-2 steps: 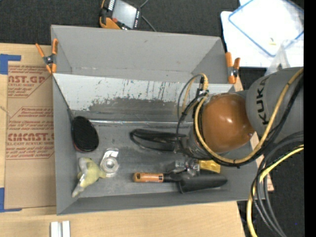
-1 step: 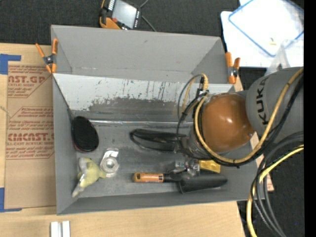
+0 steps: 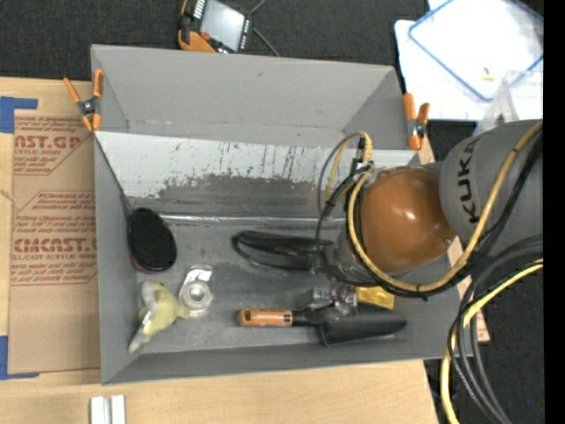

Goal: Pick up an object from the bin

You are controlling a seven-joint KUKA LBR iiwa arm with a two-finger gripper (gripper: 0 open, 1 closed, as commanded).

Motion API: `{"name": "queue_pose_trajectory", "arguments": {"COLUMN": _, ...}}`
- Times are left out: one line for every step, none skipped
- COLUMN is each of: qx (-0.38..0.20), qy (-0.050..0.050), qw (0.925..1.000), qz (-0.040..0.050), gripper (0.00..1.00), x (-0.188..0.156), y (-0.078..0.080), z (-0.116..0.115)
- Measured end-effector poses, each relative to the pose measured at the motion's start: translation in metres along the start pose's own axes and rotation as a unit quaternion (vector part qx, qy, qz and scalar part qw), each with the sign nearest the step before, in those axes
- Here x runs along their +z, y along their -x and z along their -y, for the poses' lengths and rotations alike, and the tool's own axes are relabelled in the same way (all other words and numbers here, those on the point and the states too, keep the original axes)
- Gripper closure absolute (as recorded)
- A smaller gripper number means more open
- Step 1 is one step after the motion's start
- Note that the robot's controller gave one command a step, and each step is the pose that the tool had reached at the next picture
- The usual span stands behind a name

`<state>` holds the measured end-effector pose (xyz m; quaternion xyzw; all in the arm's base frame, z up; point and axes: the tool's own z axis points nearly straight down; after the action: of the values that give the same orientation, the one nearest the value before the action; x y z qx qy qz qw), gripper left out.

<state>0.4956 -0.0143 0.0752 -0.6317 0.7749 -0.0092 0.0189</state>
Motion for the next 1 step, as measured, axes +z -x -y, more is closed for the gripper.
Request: {"name": "queue_pose_trajectory", "arguments": {"qx": 0.0, "qy": 0.0, "qw": 1.0, "qz": 0.0, "gripper": 1.0, "x": 0.0, "y": 0.0, "z": 0.0}}
